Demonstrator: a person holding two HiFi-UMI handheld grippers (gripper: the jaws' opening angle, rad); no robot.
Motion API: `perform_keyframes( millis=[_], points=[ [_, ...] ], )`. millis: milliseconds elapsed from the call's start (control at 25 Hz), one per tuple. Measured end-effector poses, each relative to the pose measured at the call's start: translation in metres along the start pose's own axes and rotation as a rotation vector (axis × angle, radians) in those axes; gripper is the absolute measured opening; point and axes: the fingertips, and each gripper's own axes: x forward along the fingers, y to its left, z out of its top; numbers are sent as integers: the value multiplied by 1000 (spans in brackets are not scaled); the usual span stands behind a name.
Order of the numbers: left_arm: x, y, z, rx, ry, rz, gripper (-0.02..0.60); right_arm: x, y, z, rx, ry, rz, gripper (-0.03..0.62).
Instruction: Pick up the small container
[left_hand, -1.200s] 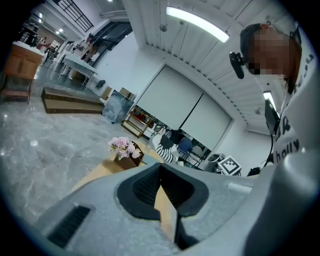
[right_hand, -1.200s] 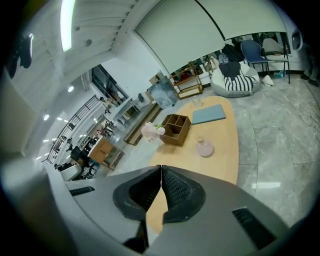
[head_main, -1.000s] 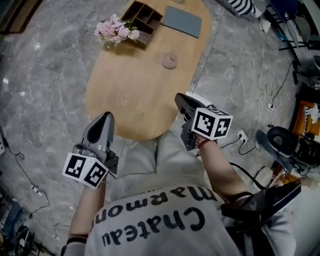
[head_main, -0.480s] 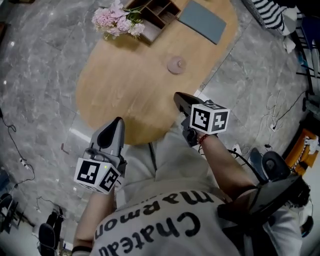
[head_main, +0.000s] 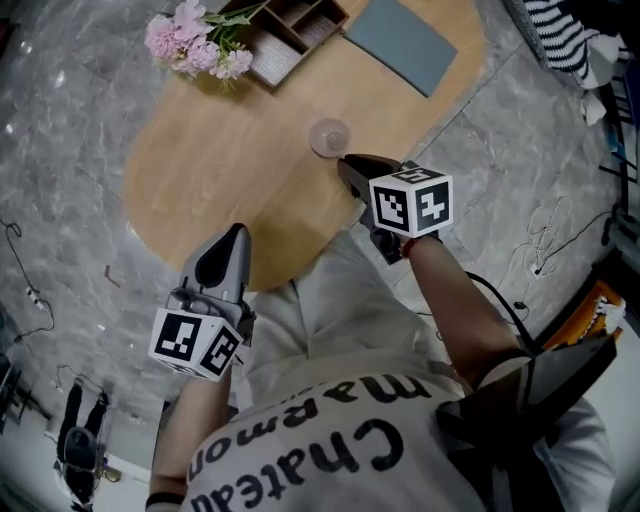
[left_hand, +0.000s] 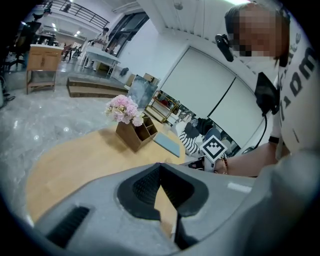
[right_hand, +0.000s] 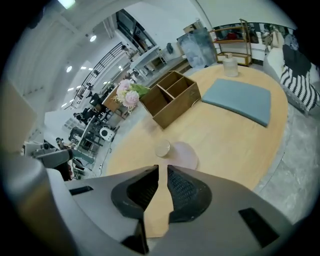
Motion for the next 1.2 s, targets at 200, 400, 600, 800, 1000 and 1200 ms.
perform_keyframes(
  millis=[200, 400, 600, 800, 1000, 1200],
  points=[
    [-1, 6, -15, 10, 86, 23, 14, 12, -13, 10, -165, -9, -33, 241],
    [-3, 17, -8, -11, 88, 68, 14, 25, -11, 29, -343, -32, -73, 252],
    [1, 20, 2, -24, 64, 83, 14, 39, -2, 29, -411, -9, -65, 252],
    [2, 20, 2, -34, 52, 96, 14, 44, -8, 31, -476, 28, -128, 220],
    [-1, 9, 3, -41, 55, 96, 14, 44, -8, 30, -494, 79, -148, 207],
    [-2, 5, 12, -6, 53, 94, 14, 46, -6, 31, -523, 54, -146, 204]
  ],
)
